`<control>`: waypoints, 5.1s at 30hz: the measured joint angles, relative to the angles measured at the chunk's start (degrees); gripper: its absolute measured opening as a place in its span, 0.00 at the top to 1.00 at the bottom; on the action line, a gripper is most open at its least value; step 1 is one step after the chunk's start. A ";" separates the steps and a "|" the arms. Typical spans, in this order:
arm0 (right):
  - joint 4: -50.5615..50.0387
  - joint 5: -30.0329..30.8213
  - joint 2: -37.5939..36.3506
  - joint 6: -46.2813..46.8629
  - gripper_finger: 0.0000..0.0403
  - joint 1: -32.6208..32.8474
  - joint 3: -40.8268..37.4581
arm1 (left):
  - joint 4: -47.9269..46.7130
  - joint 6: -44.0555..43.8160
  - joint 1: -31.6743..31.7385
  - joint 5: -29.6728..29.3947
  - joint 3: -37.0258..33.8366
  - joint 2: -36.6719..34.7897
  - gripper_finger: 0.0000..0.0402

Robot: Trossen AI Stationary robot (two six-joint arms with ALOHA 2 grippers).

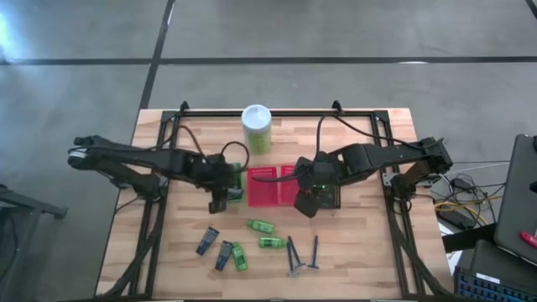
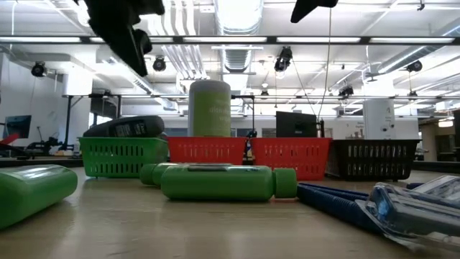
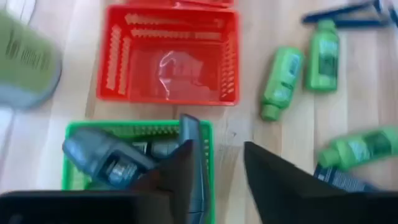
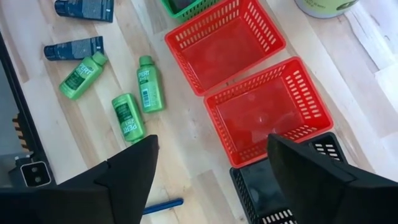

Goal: Pick & Place Travel size toiletries
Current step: Put the deodorant into the green bin, then put the right blue razor into the black bin

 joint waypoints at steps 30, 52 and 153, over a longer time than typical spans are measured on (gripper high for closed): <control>-0.44 0.00 0.00 -0.01 0.20 0.00 -0.17 | 6.60 7.92 -0.16 -0.56 -8.65 9.33 0.44; -0.85 0.02 -0.02 0.26 0.35 0.00 -0.32 | 8.56 10.72 -0.03 -4.68 -10.01 9.48 0.61; -0.91 0.83 -0.02 0.35 0.30 0.00 -0.39 | 10.46 -27.29 -1.15 -3.88 -8.11 -15.96 0.49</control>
